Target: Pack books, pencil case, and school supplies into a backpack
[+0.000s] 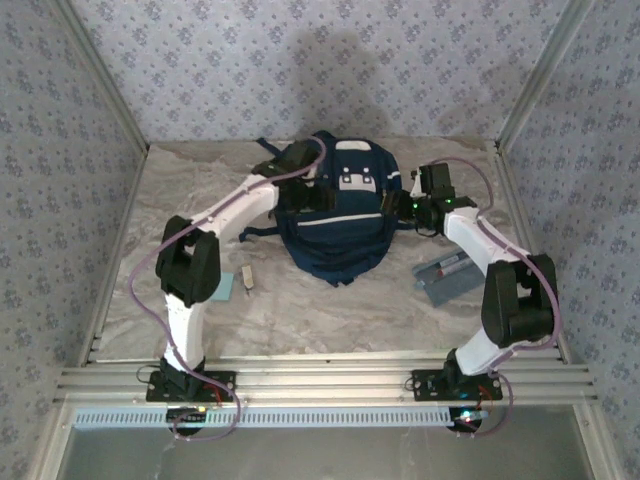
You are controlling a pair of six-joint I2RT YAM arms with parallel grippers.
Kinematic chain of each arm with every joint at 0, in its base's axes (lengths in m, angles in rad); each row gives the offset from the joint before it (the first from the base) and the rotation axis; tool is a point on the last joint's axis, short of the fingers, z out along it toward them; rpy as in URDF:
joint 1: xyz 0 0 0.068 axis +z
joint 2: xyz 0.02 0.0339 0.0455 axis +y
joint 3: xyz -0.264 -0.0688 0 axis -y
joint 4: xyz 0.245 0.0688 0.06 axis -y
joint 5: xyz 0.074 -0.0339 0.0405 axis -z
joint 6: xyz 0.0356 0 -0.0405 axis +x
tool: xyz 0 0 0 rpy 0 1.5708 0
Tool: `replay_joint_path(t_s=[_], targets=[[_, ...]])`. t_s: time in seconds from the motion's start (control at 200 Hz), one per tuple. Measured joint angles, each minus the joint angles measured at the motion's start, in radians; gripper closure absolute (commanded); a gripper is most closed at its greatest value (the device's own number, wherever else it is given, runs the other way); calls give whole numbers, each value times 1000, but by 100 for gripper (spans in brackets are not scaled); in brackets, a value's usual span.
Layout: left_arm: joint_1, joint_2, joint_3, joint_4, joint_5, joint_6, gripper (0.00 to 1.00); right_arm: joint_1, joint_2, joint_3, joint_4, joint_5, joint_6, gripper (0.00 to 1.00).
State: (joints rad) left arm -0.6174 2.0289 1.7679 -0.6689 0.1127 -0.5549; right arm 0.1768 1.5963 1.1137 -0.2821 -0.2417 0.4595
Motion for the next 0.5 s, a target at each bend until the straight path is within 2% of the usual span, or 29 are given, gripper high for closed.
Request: replay_joint_path(t_s=[0.1, 0.25, 0.36, 0.5], targets=[[-90, 10, 26, -35, -76, 48, 36, -32, 76, 53, -8, 10, -33, 55], [-197, 92, 165, -90, -182, 128, 36, -63, 207, 181, -16, 14, -66, 61], [-227, 143, 216, -99, -224, 159, 36, -68, 287, 278, -15, 14, -80, 64], [-223, 188, 219, -106, -256, 174, 36, -57, 390, 397, -20, 0, -88, 65]])
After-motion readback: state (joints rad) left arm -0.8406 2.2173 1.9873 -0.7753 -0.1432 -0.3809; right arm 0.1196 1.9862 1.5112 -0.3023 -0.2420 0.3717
